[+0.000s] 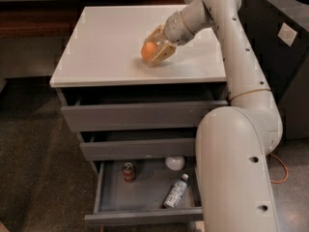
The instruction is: Pick orange from bottom drawer and place on counter
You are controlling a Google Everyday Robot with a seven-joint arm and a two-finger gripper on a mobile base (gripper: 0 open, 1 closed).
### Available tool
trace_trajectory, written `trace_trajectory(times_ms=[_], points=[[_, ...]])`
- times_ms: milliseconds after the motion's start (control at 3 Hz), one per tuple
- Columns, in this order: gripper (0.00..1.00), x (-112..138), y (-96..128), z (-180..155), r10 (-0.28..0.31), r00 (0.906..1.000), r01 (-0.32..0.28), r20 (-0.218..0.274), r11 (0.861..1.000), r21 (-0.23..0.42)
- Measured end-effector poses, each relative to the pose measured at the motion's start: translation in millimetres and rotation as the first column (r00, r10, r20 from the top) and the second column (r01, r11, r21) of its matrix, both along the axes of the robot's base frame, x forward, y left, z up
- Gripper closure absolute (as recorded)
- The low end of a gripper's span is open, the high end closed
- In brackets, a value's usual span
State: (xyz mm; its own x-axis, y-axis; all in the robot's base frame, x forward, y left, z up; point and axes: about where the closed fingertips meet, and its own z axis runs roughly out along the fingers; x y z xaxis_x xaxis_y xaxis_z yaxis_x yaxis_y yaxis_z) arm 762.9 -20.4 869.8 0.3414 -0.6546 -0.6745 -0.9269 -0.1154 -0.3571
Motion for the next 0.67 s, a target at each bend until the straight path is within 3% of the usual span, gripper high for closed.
trace_trajectory(times_ms=[333,667], points=[[0.0,3.8,3.6,-5.4,-0.001,0.9999,0.001,-0.012,1.0,0.021],[0.0,7.7,7.8,-6.2,-0.006,1.0,0.006,-0.006,1.0,0.027]])
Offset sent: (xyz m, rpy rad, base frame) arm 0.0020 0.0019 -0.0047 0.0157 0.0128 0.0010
